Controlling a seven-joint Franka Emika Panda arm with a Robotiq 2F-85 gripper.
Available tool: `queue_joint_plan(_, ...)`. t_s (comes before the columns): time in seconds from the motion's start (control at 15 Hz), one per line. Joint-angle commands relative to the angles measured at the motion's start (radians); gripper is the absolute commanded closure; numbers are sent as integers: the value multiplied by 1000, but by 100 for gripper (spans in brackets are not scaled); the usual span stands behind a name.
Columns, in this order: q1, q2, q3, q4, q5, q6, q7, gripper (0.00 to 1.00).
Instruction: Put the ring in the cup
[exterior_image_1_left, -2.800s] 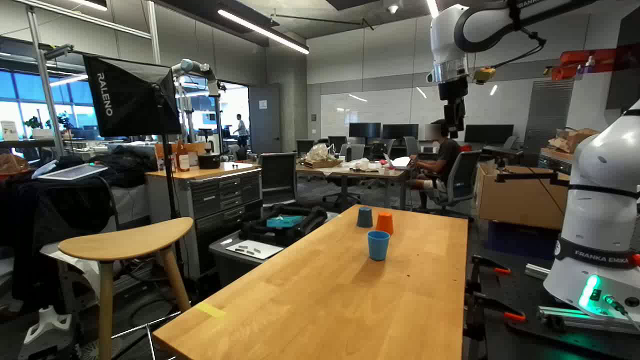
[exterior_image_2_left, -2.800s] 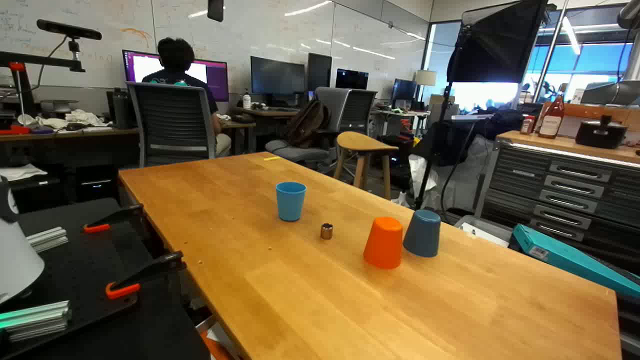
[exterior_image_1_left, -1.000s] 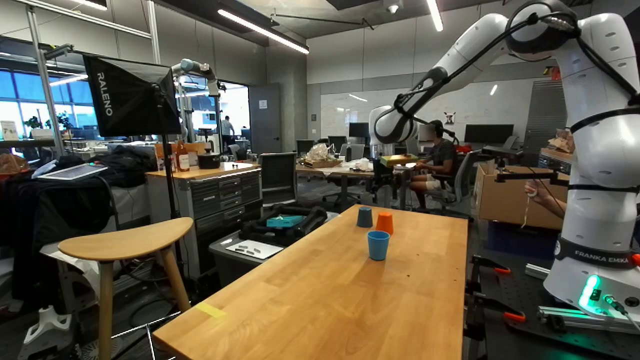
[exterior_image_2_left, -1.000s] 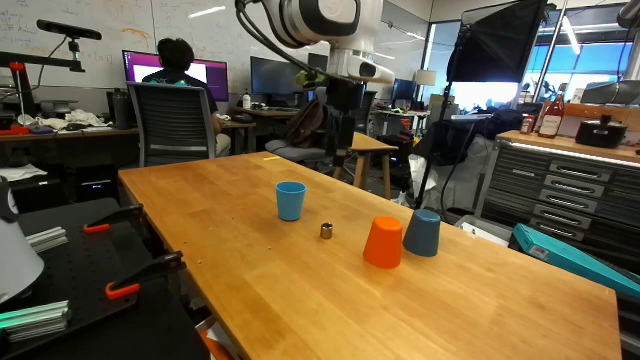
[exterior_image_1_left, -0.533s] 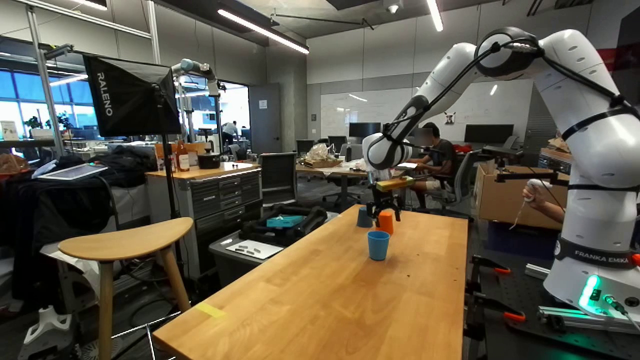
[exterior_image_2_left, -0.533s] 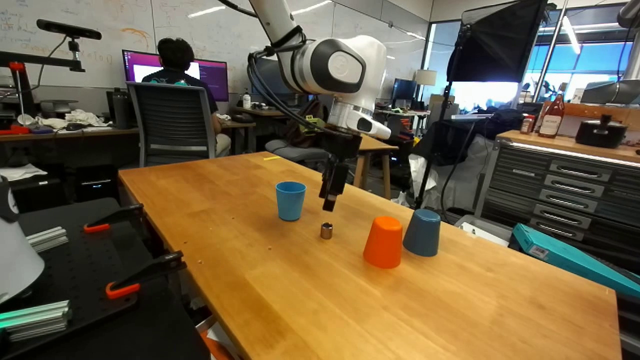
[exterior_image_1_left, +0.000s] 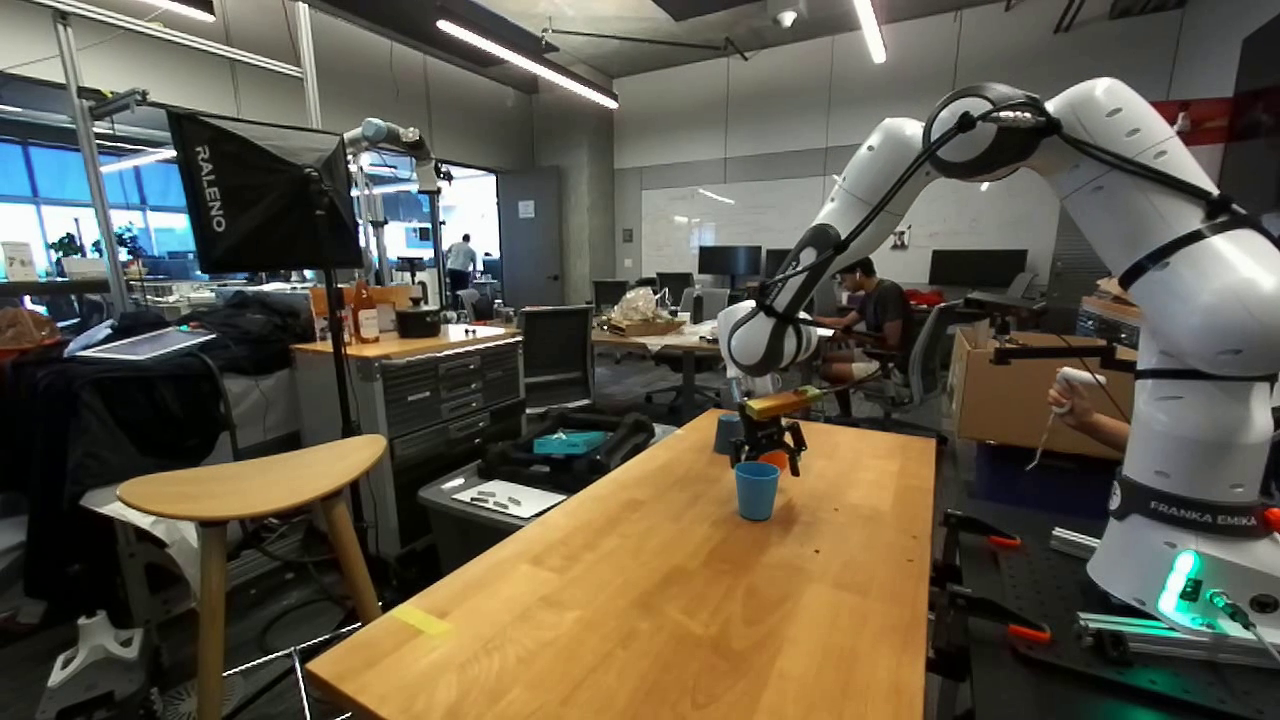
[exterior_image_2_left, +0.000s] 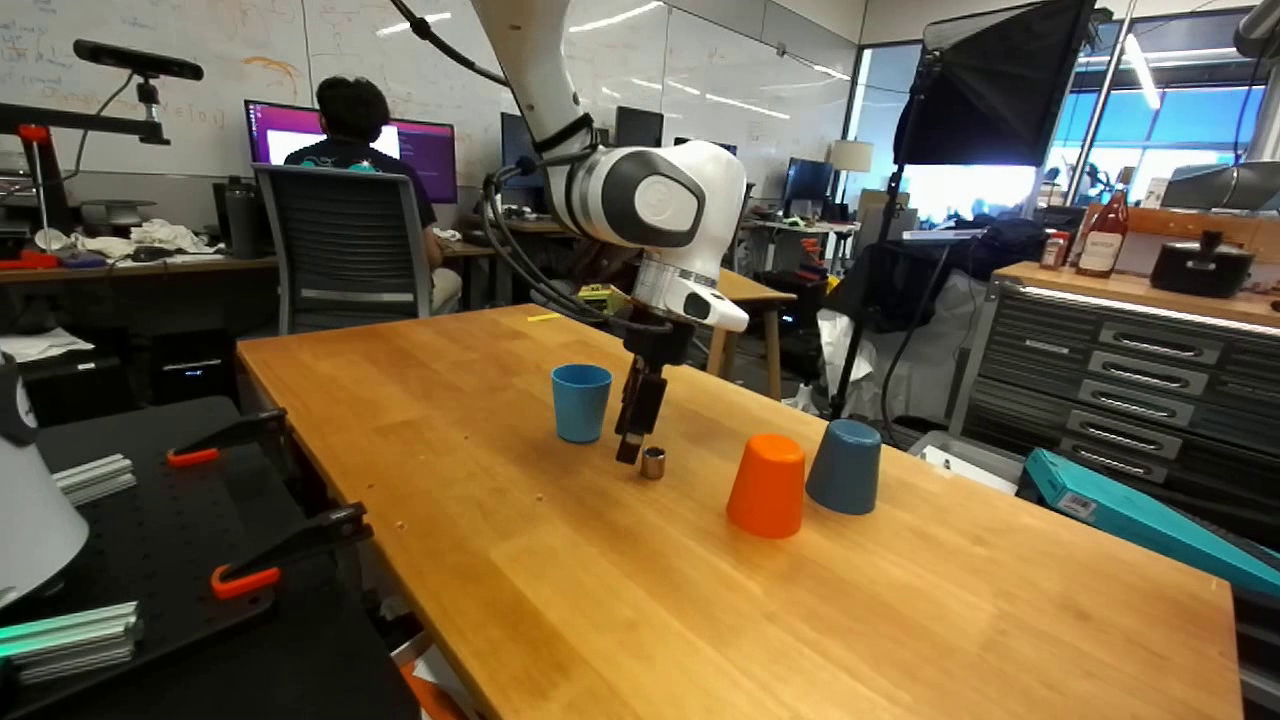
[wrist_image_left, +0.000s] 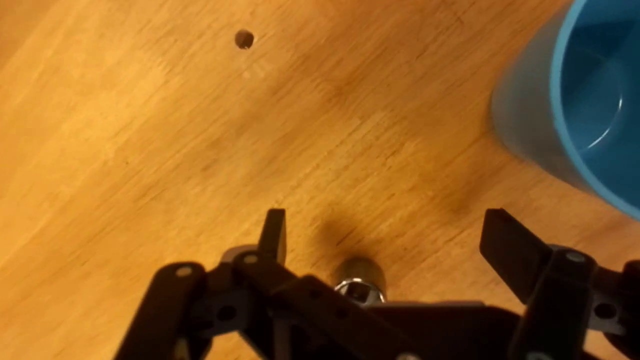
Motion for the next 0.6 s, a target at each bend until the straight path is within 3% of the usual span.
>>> queue_joint_plan(0.0,-2,42,-28,74,43,-19,-10,0)
queue_joint_plan(0.27,-13,36,-43,85,61,-7,-2,0)
queue_joint_plan(0.33,-18,39,-44,84,65,6,-6,25)
queue_joint_plan(0.4,-25,40,-41,85,72,8,-12,26)
queue_joint_plan(0.53,-36,49,-41,92,81,10,-16,41)
